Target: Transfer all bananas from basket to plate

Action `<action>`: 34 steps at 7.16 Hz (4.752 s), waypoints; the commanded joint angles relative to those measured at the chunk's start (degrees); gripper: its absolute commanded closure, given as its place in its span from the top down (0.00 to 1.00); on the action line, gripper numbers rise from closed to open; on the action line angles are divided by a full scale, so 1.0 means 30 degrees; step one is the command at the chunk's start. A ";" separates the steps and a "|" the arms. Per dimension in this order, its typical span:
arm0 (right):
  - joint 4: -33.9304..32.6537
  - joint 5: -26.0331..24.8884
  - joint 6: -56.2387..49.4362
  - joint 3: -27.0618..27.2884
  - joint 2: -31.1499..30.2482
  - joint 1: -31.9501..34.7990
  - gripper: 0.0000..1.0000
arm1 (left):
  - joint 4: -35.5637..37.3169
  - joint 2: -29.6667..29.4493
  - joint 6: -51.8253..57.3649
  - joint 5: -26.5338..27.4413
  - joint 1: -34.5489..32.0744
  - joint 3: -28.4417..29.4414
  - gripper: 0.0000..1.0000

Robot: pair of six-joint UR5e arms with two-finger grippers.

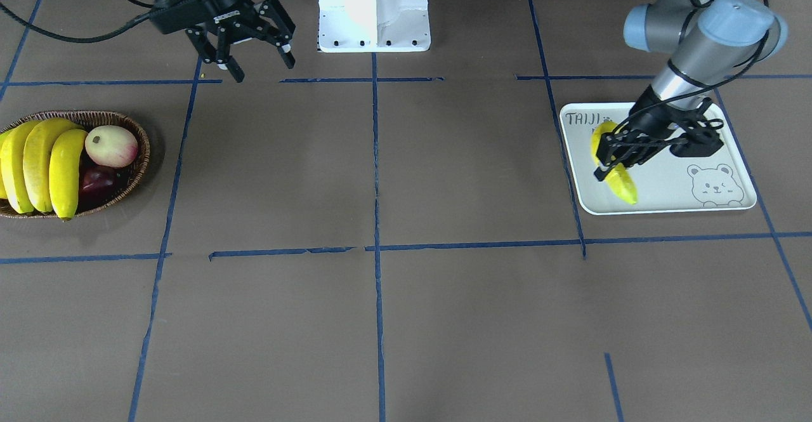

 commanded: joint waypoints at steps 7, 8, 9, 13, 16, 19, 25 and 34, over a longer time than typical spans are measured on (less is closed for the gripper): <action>-0.0016 0.1203 -0.1526 -0.0382 -0.1078 0.1430 0.99 | -0.0871 0.2271 0.3178 0.1037 -0.1073 0.2167 1.00; -0.0016 0.1320 -0.1555 -0.0382 -0.1108 0.1633 0.99 | -0.2502 0.2242 0.3089 0.1010 -0.1073 0.2807 1.00; -0.0016 0.1292 -0.1614 -0.0353 -0.1572 0.1780 0.99 | -0.3186 0.2213 0.3030 0.0952 -0.1015 0.2871 1.00; 0.0013 0.5212 -0.8946 -0.0323 -0.5958 0.6138 0.99 | -0.2959 -0.0442 -0.0818 -0.2382 -0.1512 0.2197 1.00; 0.3911 0.5625 -1.1254 -0.0846 -1.0350 0.7170 0.99 | -0.2724 -0.1682 -0.3413 -0.2447 -0.1483 0.2081 1.00; 0.6894 0.6740 -1.0874 -0.4559 -1.0895 0.7670 0.96 | -0.2724 -0.1976 -0.3825 -0.2330 -0.1307 0.2198 1.00; 0.6898 0.6800 -1.1019 -0.5829 -1.0280 0.7612 0.63 | -0.2695 -0.2328 -0.3797 -0.2330 -0.1278 0.2491 1.00; 0.6898 0.6770 -1.0960 -0.6736 -0.9575 0.7582 0.63 | -0.2695 -0.2270 -0.3796 -0.2301 -0.1278 0.2520 1.00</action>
